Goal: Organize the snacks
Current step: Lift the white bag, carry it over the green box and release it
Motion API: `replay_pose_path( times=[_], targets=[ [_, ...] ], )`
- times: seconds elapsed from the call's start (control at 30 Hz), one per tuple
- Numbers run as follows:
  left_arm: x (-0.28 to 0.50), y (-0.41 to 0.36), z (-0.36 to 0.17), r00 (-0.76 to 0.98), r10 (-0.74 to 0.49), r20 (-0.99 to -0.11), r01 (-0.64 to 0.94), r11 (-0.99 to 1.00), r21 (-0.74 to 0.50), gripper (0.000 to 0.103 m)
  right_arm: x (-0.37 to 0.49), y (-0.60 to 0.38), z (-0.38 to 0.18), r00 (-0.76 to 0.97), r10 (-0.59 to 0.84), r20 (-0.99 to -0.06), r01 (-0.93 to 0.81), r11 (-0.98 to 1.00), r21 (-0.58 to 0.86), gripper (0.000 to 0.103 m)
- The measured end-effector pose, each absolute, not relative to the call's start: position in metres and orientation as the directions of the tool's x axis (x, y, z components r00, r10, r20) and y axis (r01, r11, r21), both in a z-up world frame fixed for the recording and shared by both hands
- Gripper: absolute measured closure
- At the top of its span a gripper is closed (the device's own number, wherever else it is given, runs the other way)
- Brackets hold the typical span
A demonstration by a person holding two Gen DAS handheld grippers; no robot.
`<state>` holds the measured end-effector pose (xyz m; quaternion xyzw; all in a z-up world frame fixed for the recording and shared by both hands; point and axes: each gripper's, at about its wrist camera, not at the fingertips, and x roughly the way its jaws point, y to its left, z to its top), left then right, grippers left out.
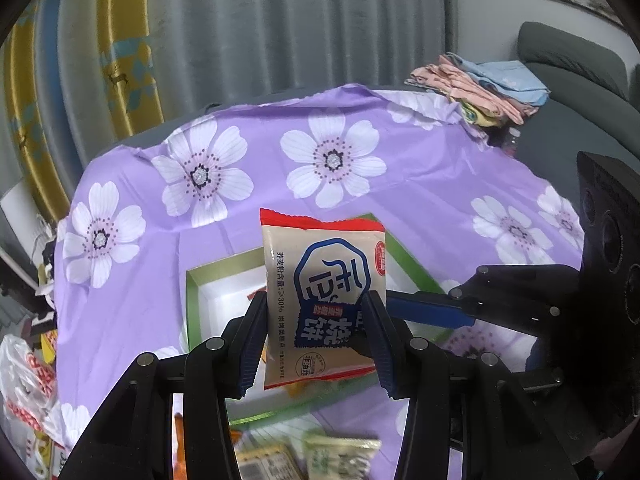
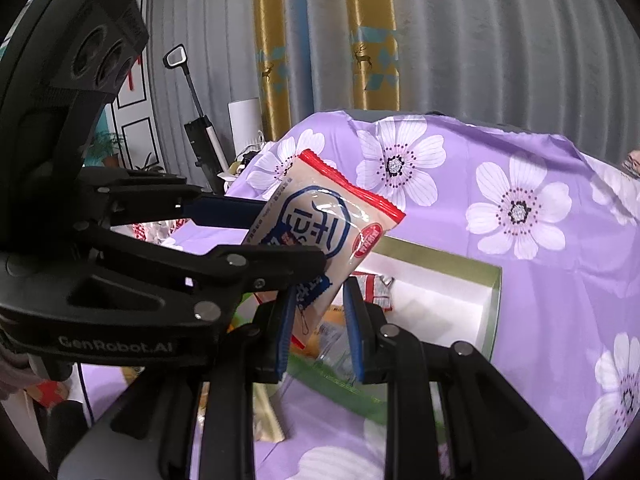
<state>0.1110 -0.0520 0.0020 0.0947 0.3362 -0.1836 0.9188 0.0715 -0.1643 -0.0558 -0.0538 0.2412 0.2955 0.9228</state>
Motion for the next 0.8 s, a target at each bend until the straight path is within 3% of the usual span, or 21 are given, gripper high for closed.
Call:
replay_pose_path(
  times=[0.4, 0.8],
  targets=[
    [0.16, -0.039, -0.041, 0.644, -0.276, -0.714, 0.351, 0.935, -0.045, 0.056, 0.123, -0.149, -0.088, 0.655, 0.495, -0.571, -0.553, 0.829, 0.083, 0.078],
    [0.176, -0.036, -0.066, 0.603, -0.27, -0.751, 0.343, 0.937, -0.061, 0.056, 0.142, -0.138, -0.107, 0.614, 0.459, -0.642, -0.548, 0.833, 0.071, 0.076]
  ],
)
